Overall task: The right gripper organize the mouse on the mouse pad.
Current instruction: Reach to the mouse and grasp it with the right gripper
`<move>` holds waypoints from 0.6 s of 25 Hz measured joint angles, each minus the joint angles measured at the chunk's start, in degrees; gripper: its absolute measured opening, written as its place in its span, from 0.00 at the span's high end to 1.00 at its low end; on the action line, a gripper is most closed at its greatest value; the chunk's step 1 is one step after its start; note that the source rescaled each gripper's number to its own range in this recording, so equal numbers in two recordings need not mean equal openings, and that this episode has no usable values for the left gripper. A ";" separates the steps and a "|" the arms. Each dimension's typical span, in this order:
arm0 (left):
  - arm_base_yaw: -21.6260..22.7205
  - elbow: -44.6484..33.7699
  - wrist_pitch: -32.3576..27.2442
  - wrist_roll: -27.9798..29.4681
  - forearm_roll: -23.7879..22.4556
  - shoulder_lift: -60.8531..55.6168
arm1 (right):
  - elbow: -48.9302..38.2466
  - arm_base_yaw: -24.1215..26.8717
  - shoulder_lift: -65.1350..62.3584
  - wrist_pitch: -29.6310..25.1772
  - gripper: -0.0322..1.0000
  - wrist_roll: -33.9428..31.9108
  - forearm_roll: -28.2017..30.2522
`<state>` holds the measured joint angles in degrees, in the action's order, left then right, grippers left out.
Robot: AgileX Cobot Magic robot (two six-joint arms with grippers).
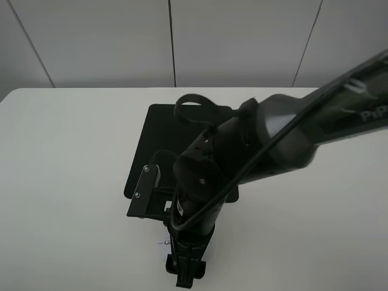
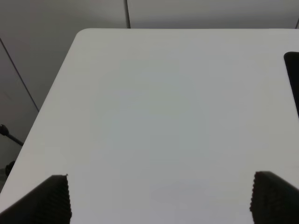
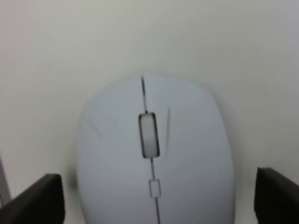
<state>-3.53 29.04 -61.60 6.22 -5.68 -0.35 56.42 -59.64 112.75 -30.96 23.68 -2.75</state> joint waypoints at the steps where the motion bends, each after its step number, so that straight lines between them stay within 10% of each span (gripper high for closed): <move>1: 0.00 0.00 0.00 0.00 0.00 0.00 | 0.37 0.00 0.31 -0.39 0.00 0.00 0.00; 15: 0.00 0.00 0.00 0.00 0.00 0.00 | 1.88 0.00 1.41 -1.46 0.00 -0.04 1.15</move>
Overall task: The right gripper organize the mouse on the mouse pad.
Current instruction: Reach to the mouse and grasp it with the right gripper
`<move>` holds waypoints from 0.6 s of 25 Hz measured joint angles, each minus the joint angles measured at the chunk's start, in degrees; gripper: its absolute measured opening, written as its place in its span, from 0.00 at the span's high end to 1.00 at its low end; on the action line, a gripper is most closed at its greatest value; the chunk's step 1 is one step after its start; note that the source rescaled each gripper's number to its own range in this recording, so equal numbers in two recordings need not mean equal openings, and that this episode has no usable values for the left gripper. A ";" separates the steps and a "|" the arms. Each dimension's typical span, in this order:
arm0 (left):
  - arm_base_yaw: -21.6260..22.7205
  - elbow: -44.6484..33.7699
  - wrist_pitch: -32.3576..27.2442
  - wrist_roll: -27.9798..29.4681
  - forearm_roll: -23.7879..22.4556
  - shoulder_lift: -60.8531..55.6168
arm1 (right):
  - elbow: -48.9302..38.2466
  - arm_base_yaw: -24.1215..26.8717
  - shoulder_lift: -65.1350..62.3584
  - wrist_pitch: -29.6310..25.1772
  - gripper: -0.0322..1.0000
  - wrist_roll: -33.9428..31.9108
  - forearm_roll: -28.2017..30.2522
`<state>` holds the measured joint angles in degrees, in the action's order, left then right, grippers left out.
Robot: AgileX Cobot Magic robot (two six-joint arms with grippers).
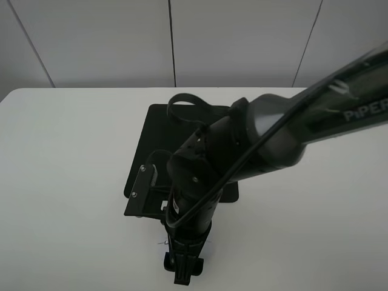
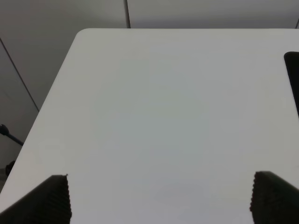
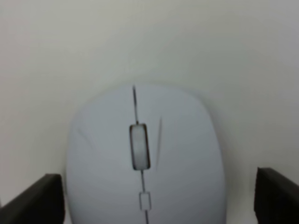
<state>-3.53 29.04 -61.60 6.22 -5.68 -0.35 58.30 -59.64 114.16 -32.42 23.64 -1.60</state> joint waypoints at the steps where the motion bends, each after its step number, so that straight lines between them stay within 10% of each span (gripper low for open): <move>1: 0.00 0.00 0.00 0.00 0.00 0.00 | 0.00 0.00 0.00 0.00 0.00 0.00 0.00; 8: 0.00 0.00 0.00 0.00 0.00 0.00 | 0.00 0.00 0.00 -0.18 0.02 0.00 0.00; 15: 0.00 0.00 0.00 0.00 0.00 0.00 | 0.08 0.00 0.27 -1.24 0.46 0.00 0.00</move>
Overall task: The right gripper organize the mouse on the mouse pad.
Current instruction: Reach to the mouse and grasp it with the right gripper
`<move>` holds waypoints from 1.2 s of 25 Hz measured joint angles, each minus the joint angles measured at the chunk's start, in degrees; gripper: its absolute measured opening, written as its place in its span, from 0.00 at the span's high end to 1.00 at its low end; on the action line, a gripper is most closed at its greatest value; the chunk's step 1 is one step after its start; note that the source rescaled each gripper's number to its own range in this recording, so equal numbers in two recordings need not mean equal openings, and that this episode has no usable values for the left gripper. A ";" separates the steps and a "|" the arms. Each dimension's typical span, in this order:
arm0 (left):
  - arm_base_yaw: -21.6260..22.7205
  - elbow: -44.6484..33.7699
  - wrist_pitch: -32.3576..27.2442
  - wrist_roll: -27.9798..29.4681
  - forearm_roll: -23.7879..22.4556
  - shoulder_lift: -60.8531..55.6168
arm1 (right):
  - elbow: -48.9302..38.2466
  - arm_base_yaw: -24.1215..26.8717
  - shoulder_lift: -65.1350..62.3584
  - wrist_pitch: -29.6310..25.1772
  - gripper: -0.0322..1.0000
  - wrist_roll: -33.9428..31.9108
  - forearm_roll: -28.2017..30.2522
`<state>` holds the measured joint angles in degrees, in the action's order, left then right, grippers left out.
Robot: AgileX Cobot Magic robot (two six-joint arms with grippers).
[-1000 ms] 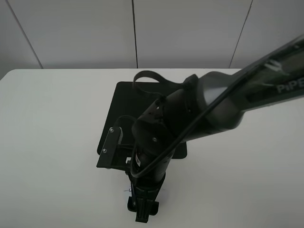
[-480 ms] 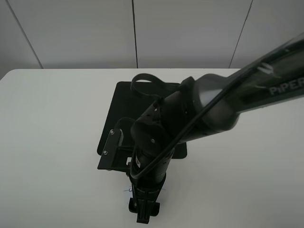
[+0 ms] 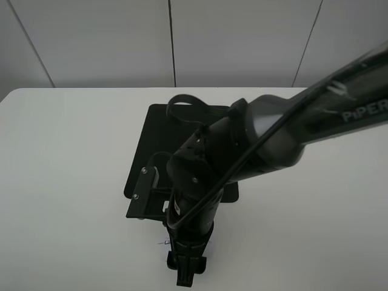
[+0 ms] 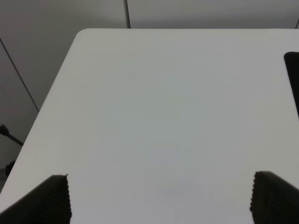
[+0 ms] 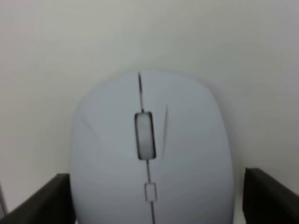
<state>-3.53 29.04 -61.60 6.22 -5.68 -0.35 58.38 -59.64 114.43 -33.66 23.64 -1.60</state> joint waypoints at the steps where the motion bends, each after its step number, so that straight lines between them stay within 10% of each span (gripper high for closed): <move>1: 0.00 0.00 0.00 0.00 0.00 0.00 | 0.00 0.00 0.05 0.00 0.54 0.00 0.00; 5: 0.00 0.00 0.00 0.00 0.00 0.00 | 0.20 0.00 0.05 -0.21 0.97 0.00 0.05; 30: 0.00 0.00 0.00 0.00 0.00 0.00 | 0.20 0.00 0.05 -0.47 0.96 0.00 1.60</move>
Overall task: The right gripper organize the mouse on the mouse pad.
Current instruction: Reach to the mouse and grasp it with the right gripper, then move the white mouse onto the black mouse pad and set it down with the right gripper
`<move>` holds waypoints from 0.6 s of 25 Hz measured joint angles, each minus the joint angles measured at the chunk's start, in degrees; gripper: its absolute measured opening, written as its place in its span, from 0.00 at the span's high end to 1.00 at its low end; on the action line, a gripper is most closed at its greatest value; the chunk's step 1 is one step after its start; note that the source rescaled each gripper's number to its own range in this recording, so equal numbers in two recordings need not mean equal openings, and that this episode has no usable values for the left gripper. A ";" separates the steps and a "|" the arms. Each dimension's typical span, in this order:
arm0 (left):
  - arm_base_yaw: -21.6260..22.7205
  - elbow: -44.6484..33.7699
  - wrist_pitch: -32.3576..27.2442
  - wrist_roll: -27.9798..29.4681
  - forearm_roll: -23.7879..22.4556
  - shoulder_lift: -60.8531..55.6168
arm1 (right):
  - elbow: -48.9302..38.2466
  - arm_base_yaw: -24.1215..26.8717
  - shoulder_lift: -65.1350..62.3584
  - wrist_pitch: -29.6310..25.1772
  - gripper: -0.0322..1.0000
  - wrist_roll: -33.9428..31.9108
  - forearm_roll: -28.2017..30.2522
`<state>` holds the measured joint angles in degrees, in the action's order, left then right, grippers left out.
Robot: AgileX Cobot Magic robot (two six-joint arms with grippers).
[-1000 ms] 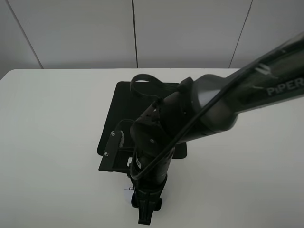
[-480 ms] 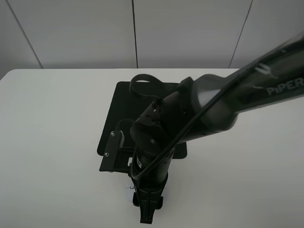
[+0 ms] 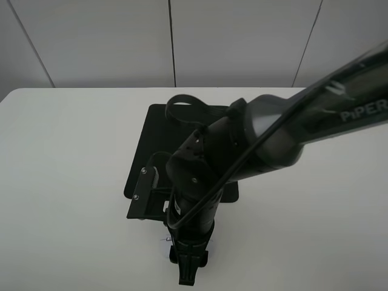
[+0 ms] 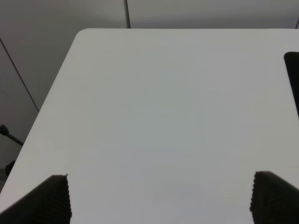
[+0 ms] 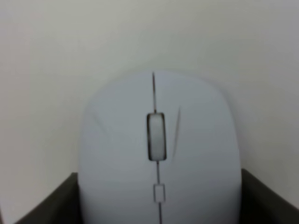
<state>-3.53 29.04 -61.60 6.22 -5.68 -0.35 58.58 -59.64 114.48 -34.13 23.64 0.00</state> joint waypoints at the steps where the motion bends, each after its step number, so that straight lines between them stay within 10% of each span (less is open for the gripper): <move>1: 0.00 0.00 0.00 0.00 0.00 0.00 | 0.00 0.00 0.00 0.00 0.96 0.00 0.00; 15: 0.00 0.00 0.00 0.00 0.00 0.00 | 0.06 0.00 -3.78 -0.40 0.96 0.00 0.00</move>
<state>-3.53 29.04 -61.60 6.22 -5.68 -0.35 58.64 -59.64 110.70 -34.54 23.64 0.00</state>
